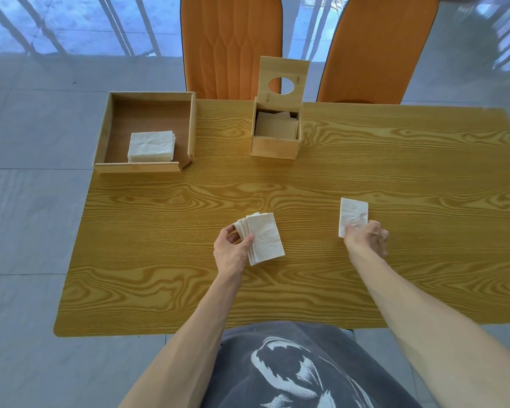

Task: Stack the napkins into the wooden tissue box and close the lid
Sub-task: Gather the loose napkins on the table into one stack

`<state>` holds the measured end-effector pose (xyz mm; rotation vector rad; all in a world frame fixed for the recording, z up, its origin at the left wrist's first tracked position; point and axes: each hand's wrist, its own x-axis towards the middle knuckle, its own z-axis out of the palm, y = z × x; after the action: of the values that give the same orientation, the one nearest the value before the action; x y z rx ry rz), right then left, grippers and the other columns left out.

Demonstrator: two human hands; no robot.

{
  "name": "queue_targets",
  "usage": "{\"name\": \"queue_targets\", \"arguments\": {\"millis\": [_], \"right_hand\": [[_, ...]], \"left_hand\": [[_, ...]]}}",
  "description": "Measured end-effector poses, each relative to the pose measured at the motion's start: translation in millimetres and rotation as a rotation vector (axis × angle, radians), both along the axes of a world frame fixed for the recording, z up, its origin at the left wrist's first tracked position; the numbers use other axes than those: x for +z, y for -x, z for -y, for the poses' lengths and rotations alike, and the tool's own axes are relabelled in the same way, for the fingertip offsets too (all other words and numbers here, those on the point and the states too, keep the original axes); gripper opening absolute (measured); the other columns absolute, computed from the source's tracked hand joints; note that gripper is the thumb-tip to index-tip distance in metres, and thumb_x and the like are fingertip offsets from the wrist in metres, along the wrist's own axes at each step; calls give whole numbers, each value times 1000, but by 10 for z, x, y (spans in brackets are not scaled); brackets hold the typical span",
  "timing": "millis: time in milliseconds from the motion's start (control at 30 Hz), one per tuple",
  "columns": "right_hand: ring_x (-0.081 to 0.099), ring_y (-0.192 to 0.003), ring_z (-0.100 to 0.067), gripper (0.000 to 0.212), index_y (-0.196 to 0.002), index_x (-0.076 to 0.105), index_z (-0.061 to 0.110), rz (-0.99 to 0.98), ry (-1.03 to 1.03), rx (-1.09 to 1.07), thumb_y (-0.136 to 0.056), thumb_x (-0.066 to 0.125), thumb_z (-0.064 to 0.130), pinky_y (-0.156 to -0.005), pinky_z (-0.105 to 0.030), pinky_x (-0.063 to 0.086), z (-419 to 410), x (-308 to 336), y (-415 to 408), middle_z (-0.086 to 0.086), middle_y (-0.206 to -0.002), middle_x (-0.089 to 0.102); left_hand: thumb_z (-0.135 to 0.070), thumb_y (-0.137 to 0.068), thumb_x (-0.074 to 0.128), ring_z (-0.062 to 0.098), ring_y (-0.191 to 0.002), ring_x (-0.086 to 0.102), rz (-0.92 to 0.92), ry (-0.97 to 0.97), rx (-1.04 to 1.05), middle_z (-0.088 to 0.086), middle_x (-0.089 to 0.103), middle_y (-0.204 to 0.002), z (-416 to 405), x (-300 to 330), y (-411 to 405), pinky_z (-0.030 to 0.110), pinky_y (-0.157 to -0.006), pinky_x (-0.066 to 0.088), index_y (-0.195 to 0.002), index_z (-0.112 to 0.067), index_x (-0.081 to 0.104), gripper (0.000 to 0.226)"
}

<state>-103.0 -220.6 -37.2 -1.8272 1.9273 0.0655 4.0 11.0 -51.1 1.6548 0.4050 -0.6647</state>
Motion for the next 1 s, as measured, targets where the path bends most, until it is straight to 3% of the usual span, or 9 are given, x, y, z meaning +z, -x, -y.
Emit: {"name": "queue_targets", "arguments": {"millis": [200,300,433,500,600,700,767,867,1000], "right_hand": [[47,-122,-33,43,-120,51,16,-1,-47,-21,-88,65,41,-103,-46,35,47,-15,-9,-15,-133,49],[53,-109,-30,37,-113,49,18,42,-21,-3,-87,67,37,-101,-47,38,-2,26,-29,-9,-122,59],[54,-91,-26,36,-120,49,16,136,-20,4,-89,66,25,-98,-47,44,-109,50,-63,-9,-113,67],[64,-89,-29,27,-117,57,13,223,-39,10,-93,61,23,-82,-42,54,-152,34,-76,-11,-110,69],[63,-77,-30,26,-94,65,5,344,-46,94,-99,50,26,-60,-37,49,-242,32,-126,-15,-95,71],[66,-80,-35,32,-87,66,3,492,-135,175,-98,54,29,-70,-52,59,-386,53,-199,-14,-88,71],[67,-79,-34,29,-87,68,5,565,-237,239,-96,59,31,-72,-55,60,-485,63,-249,-12,-87,72],[70,-86,-21,16,-102,71,14,686,-462,345,-94,68,28,-70,-38,60,-632,124,-314,-5,-97,75],[69,-77,-6,25,-111,70,8,706,-672,456,-91,72,23,-53,-17,52,-786,93,-326,-1,-95,74]], "left_hand": [[-13,-81,79,19,-103,68,-12,37,-13,6,70,-112,-8,16,2,25,-78,52,-124,-15,57,48],[-13,-81,79,19,-101,68,-17,44,-16,6,70,-110,-19,28,6,22,-74,51,-124,-15,57,48],[-12,-82,78,20,-100,69,-24,63,-17,8,70,-111,-26,35,4,21,-72,51,-126,-12,57,49],[-12,-83,78,20,-100,68,-29,66,-20,7,70,-111,-31,36,6,20,-71,51,-127,-12,56,50],[-11,-83,77,20,-102,68,-35,74,-15,8,70,-112,-37,36,7,19,-70,50,-127,-13,56,49],[-11,-83,77,19,-101,68,-44,75,-16,8,70,-113,-41,30,9,19,-69,49,-128,-13,55,49],[-11,-84,77,18,-100,68,-47,76,-15,7,70,-113,-43,29,10,18,-69,48,-127,-14,56,49],[-10,-84,76,19,-99,68,-46,79,-21,8,70,-111,-46,22,6,18,-69,49,-128,-13,55,48],[-10,-85,75,18,-99,69,-54,86,-22,6,71,-110,-49,12,0,22,-73,51,-127,-13,56,46]]}}
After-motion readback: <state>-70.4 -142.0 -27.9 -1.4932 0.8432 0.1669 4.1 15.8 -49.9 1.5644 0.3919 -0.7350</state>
